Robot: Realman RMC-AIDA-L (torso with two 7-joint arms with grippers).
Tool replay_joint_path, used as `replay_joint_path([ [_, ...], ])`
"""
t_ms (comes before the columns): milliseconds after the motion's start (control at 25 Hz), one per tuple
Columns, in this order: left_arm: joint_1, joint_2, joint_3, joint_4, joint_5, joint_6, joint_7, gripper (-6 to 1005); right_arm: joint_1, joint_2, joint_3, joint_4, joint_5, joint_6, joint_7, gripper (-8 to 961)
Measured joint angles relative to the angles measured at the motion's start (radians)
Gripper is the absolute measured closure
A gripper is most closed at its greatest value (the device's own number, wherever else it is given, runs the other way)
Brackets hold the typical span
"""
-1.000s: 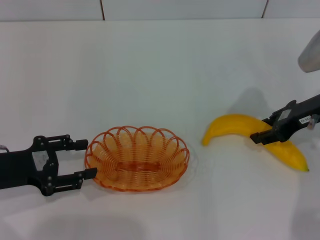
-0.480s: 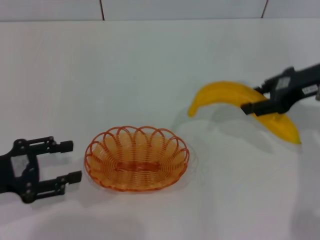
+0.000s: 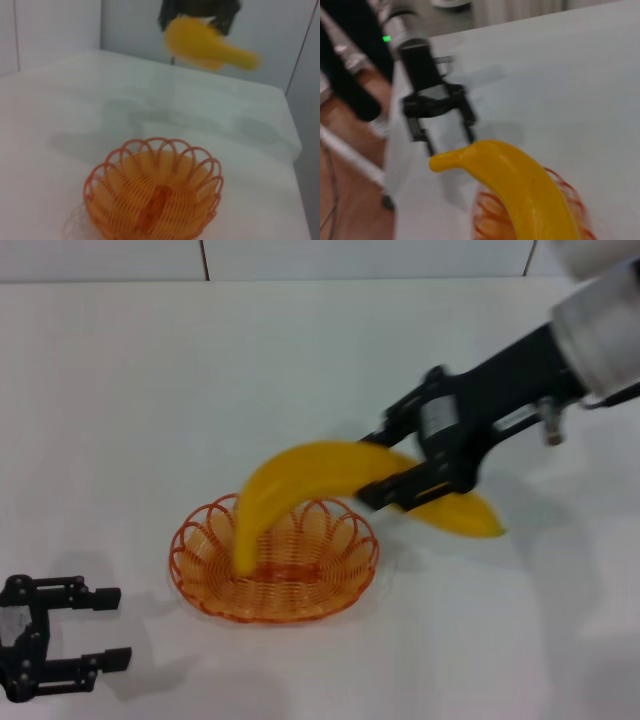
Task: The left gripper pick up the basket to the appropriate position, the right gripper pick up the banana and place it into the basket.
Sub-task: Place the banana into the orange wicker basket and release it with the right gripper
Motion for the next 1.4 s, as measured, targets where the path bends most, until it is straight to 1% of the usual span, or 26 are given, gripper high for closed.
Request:
replay_joint_path([
  [160, -0.009, 0.0, -0.035, 0.001, 0.019, -0.001, -0.004, 319, 0.037, 0.003, -0.145, -0.002, 0.039, 0.066, 0.051, 443],
  [440, -0.024, -0.001, -0.037, 0.001, 0.025, -0.002, -0.005, 320, 0.052, 0.004, -0.39, 0.011, 0.034, 0.29, 0.196, 434],
  [680, -0.027, -0.001, -0.045, 0.001, 0.022, -0.002, -0.005, 320, 0.083, 0.01, -0.525, 0.052, 0.036, 0.403, 0.265, 426],
  [840, -0.036, -0.003, -0.074, 0.001, 0.028, 0.0, -0.005, 320, 0.128, 0.016, -0.572, 0.141, 0.044, 0.467, 0.279, 421],
  [920, -0.041, -0.004, -0.076, 0.001, 0.03, 0.002, -0.005, 321, 0.142, 0.017, -0.582, 0.164, 0.048, 0.481, 0.28, 418],
  [1160, -0.042, -0.008, -0.077, 0.001, 0.031, 0.003, -0.005, 321, 0.142, 0.01, -0.572, 0.172, 0.054, 0.486, 0.267, 410],
  [1400, -0.047, -0.01, -0.077, 0.0, 0.031, 0.004, -0.009, 320, 0.147, 0.009, -0.571, 0.186, 0.054, 0.474, 0.246, 403],
])
